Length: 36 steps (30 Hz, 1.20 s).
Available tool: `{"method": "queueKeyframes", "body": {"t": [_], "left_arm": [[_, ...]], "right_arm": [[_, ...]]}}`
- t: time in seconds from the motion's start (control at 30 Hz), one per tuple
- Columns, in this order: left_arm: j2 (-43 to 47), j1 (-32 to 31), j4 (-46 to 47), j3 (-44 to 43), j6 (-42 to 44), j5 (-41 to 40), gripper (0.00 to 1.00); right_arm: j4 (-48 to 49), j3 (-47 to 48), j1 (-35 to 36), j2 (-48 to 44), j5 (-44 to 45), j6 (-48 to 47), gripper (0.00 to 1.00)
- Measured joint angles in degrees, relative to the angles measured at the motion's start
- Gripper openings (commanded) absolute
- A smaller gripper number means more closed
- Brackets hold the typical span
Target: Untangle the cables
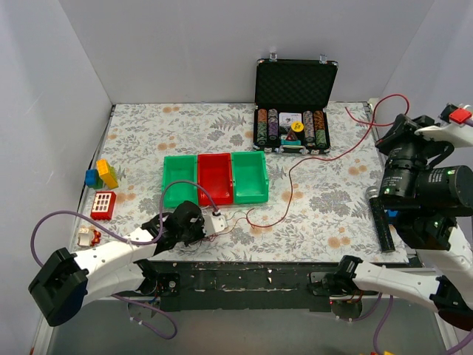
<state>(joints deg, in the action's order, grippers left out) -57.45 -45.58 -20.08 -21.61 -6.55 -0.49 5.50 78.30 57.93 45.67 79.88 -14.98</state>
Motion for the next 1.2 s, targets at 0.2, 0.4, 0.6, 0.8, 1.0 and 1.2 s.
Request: {"method": "queueKeyframes", "body": {"t": [0.2, 0.4, 0.6, 0.8, 1.0, 1.2], "left_arm": [[0.66, 0.0, 0.2, 0.68, 1.88, -1.92, 0.0], [0.79, 0.0, 0.04, 0.7, 2.25, -1.9, 0.0], [1.27, 0.02, -0.13, 1.05, 2.99, -2.56, 0.0], [1.49, 0.02, -0.24, 1.22, 3.72, -3.17, 0.0], [1.66, 0.04, -0.66, 0.98, 3.65, -3.23, 0.02], [0.02, 0.39, -7.19, -4.22, 0.37, -2.62, 0.09]], "right_arm": [[13.42, 2.89, 0.0, 5.57, 0.96, -15.26, 0.01], [24.79, 9.73, 0.0, 11.43, 0.55, -28.37, 0.01], [28.61, 22.56, 0.0, 17.68, -1.29, -35.17, 0.01], [30.18, 30.97, 0.0, 23.41, -2.95, -38.58, 0.01], [20.83, 42.32, 0.0, 32.3, -5.79, -33.86, 0.01], [7.26, 41.24, 0.0, 36.0, -9.42, -22.08, 0.01]]}}
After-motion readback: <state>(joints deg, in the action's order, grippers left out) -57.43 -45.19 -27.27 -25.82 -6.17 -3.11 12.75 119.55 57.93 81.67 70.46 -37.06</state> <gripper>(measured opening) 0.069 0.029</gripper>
